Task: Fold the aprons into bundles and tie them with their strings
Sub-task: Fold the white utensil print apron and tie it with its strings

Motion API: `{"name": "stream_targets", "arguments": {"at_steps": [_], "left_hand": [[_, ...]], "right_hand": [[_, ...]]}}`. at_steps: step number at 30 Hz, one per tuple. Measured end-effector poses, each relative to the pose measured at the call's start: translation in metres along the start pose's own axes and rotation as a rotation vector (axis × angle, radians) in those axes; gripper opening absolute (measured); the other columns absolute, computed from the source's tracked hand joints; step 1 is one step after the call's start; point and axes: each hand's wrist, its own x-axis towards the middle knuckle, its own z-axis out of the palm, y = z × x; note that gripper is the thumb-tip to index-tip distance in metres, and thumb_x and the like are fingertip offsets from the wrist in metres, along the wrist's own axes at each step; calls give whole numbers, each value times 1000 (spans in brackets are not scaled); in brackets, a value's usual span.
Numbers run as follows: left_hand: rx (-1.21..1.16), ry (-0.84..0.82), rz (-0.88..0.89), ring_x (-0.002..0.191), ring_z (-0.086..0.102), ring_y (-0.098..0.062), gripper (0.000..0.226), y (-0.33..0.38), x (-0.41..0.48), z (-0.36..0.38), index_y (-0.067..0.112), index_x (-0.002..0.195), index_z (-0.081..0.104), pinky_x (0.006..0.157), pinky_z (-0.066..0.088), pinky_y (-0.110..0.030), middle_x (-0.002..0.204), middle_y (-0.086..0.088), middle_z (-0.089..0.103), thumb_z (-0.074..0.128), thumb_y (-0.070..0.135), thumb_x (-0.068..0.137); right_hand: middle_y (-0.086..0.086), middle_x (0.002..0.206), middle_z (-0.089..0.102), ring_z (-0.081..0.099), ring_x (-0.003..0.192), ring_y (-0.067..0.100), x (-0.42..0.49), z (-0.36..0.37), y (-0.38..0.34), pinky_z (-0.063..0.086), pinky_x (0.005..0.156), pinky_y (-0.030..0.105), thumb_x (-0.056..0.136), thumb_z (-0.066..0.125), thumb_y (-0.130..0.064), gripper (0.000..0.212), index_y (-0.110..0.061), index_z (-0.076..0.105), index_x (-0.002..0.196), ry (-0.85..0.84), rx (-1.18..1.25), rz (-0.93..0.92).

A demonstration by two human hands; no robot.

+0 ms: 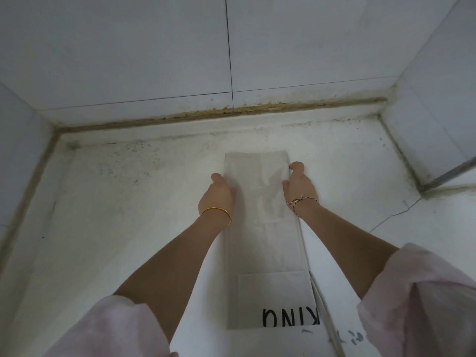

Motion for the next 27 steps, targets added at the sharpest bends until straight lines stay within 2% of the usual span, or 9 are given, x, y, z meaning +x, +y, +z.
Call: {"name": "stream_targets", "arguments": {"at_steps": [4,6,8,10,12,17,20,23,27], "left_hand": [[344,438,443,73,57,-28,40,-2,-4,6,7,102,58,53,41,-30,92,-12,58,74,9,66],[360,332,689,105,56,-33,44,-5,-8,22,13,120,56,82,47,-37,123,-16,55,66,24,79],[444,46,688,142,18,-32,52,-6,-17,31,23,147,25,115,20,-42,155,-15,17,33,41,99],[508,-85,608,145,-14,-27,56,-9,-19,38,27,151,-3,119,-4,-43,158,-11,-14,12,47,100],[516,-98,602,143,-20,-27,57,-5,-20,42,27,150,-9,118,-8,-43,156,-11,-20,8,47,100],[419,-151,679,146,0,-32,55,-6,-3,30,18,150,18,119,7,-43,157,-17,1,29,39,100],[304,144,947,112,55,-41,38,-16,0,11,1,116,57,94,48,-44,126,-25,53,43,18,86],[333,186,1133,75,58,-29,23,-33,-19,0,9,95,53,57,50,-35,95,-13,58,63,4,75],[453,45,1196,67,60,-27,63,-62,-34,-1,14,96,42,44,47,-27,88,-10,60,77,-7,48]], "right_hand": [[11,84,51,49,74,27,-1,0,4,39,67,32,95,42,-9,45,-7,24,136,6,94,11],[13,88,51,51,77,27,-5,-1,7,41,69,32,92,45,-7,45,-7,29,135,5,145,2],[13,99,49,52,83,27,-14,-3,10,44,71,33,88,48,-2,47,-9,36,134,56,88,-76],[14,109,50,53,93,30,-29,-5,15,47,75,37,83,51,3,48,-10,48,130,192,-90,-278],[15,106,55,54,94,31,-44,-3,24,50,75,40,80,55,5,42,-8,59,119,165,-144,-488],[19,93,57,58,80,38,-57,10,58,54,70,42,70,63,8,33,-3,68,101,-29,-171,-546],[16,106,54,56,94,33,-54,2,55,48,83,35,78,57,9,38,-5,64,112,-33,-104,-445],[9,114,54,51,104,26,-66,-3,48,46,86,37,79,53,5,40,-10,62,115,-83,-205,-522],[13,102,64,57,93,35,-82,-2,58,50,80,44,72,49,15,37,-4,69,96,-108,-204,-598]]}}
